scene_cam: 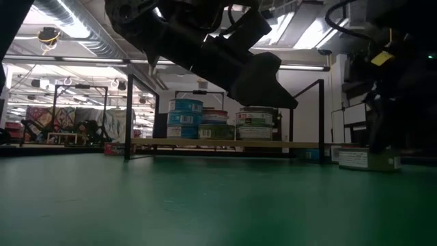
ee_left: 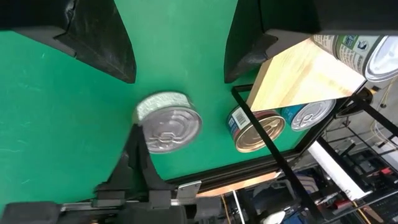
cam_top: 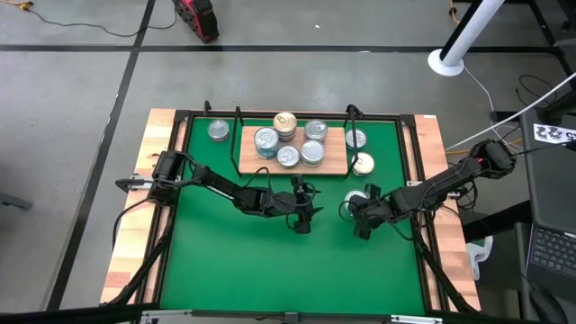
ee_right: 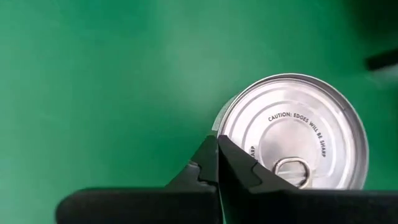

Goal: Stack canned seafood by type on shelf
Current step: Stack the green tuna can on top of the green tuna can on the shelf

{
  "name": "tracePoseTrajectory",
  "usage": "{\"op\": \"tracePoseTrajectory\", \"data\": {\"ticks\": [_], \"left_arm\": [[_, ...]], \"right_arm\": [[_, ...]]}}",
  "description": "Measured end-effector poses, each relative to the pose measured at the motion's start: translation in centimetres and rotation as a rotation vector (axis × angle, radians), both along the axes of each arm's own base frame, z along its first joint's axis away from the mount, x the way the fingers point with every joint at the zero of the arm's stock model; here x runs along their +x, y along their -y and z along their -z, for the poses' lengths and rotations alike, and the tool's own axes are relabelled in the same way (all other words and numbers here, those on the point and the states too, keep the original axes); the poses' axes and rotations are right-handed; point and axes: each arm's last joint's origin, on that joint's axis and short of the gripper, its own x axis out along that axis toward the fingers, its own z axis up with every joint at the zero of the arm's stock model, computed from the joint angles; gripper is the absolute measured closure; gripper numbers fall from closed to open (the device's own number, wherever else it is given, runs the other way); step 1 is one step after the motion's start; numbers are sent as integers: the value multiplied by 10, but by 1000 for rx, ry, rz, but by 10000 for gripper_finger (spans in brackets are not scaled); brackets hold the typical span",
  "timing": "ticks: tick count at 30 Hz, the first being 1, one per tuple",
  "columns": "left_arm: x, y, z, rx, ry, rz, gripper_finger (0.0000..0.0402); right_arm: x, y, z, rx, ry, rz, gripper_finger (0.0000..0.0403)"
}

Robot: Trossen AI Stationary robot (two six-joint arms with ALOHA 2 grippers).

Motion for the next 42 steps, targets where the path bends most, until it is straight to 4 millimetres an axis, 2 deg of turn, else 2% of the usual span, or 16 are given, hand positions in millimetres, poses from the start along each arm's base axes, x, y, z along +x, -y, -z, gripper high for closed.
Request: {"op": "tracePoseTrajectory", "data": {"ticks": [4, 11, 18, 28, 42], "left_arm": [[0, 1, 0, 9, -6, 23, 163], [1, 6, 1, -26, -18, 169, 163], [0, 16, 2, 126, -58, 321, 163], [1, 21, 18, 344, -129, 455, 163], [3, 18, 15, 425, -115, 473, 163]], "right_arm": [[8, -4, -3, 60, 86, -10, 402], [20, -10, -10, 140, 219, -22, 403], [27, -13, -16, 181, 316, -24, 403], [30, -14, -19, 191, 351, -22, 403], [30, -14, -19, 190, 353, -22, 403]]}}
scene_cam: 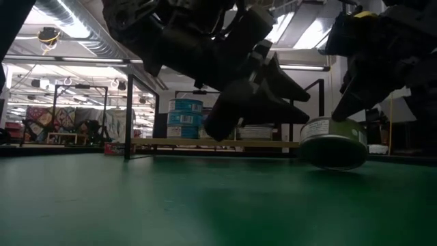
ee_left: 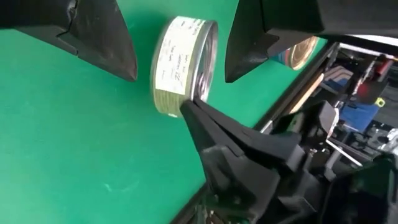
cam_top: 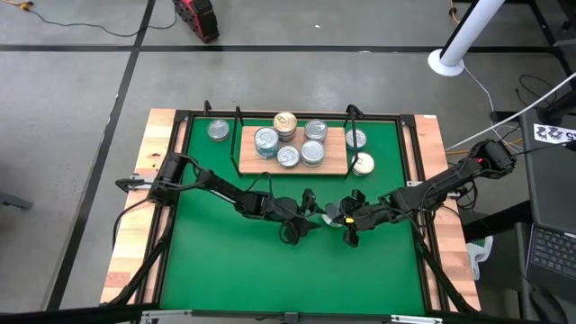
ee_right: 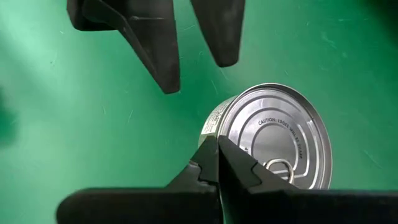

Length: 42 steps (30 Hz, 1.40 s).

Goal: Stack canned seafood by type on shelf
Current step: Stack the green tuna can on top of the green tuna can on the shelf

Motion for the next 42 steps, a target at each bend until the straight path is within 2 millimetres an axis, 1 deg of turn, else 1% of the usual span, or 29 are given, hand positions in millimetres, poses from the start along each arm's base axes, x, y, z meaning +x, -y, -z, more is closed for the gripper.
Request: {"op": "tracePoseTrajectory", "data": {"ticks": [5, 11, 15, 21, 28, 32, 35, 38, 41, 42], "left_arm": [[2, 0, 4, -4, 23, 1, 163], [12, 2, 22, 50, 20, 23, 163], [19, 3, 23, 78, 30, 25, 163], [21, -1, 22, 85, 34, 15, 163], [23, -11, 32, 85, 9, 1, 163], [23, -12, 33, 85, -1, 1, 164], [23, -11, 33, 85, 4, 2, 186], [23, -11, 33, 85, 1, 3, 226], [22, -11, 34, 59, -13, -9, 265], [22, -11, 34, 45, -15, -16, 267]], "right_arm": [[0, 0, 0, 1, 1, 0, 403], [1, 0, -1, 4, 8, -1, 403], [1, 0, -1, 5, 8, -1, 403], [1, -1, -2, 15, 16, -6, 403], [2, -1, -2, 19, 23, -7, 403], [3, -2, -3, 28, 32, -12, 403], [3, -2, -3, 30, 38, -12, 403], [3, -2, -4, 23, 44, -2, 399], [3, -1, -4, 18, 45, 3, 385], [3, -1, -4, 19, 46, 3, 376]]}}
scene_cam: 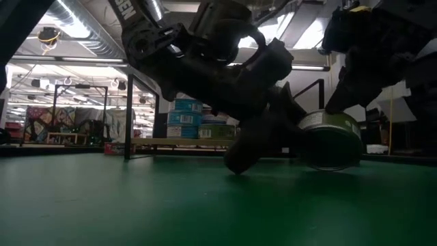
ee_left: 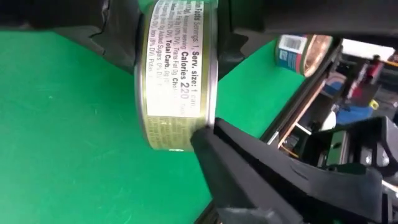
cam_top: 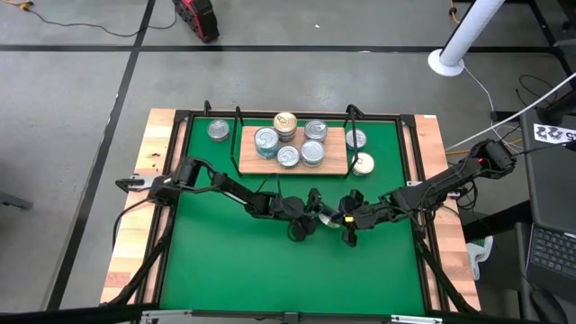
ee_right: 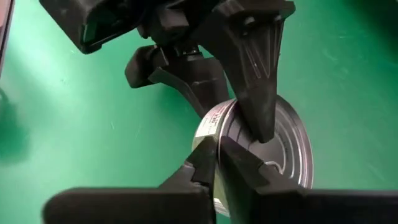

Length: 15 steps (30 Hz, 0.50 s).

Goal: Stack canned seafood by type on shelf
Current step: Stack the green tuna can on top of the green tuna can on the shelf

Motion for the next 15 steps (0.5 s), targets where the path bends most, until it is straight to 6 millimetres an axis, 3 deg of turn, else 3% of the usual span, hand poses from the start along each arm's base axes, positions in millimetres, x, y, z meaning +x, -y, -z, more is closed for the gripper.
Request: {"op": "tracePoseTrajectory", "data": {"ticks": [8, 15], "left_arm": [[-3, 9, -6, -99, 0, -43, 267], [-11, 27, -28, -69, -2, -124, 258]], "right_arm": [[-1, -1, -2, 18, -34, -34, 294], [-4, -3, -30, -54, -183, -205, 270]]}}
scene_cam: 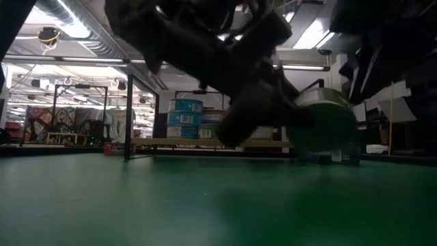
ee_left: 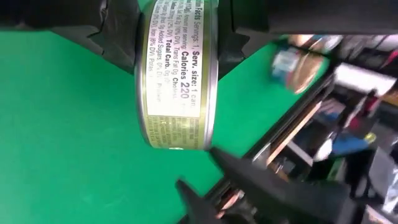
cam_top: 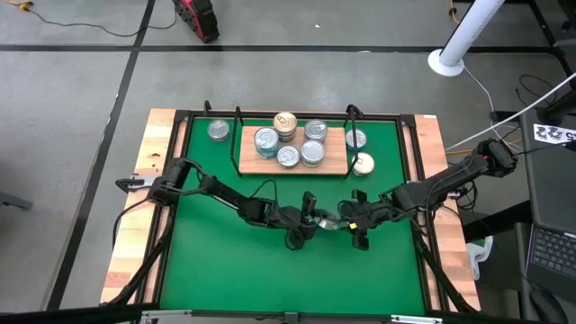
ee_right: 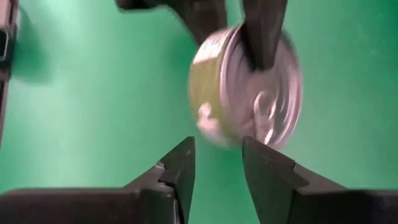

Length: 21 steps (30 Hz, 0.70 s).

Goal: Stack canned seafood by type on shelf
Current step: Stack the green tuna can on top of the green tuna can on the shelf

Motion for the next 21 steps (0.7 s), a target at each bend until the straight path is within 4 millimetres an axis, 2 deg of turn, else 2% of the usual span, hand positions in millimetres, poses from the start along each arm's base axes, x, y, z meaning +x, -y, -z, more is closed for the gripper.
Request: {"op": "tracePoseTrajectory", "data": {"ticks": [5, 10, 17, 21], "left_arm": [[-12, 4, -20, 84, -48, -142, 264], [-27, 0, -44, 208, -99, -292, 256], [-49, -14, -82, 333, -119, -489, 263], [-59, -31, -88, 379, -167, -598, 257]], "right_arm": [[-2, 1, -22, -101, -68, -68, 271], [-3, 1, -36, -141, -81, -145, 271], [-4, 1, -39, -152, -79, -196, 271], [-5, 2, -39, -155, -88, -197, 271]]}}
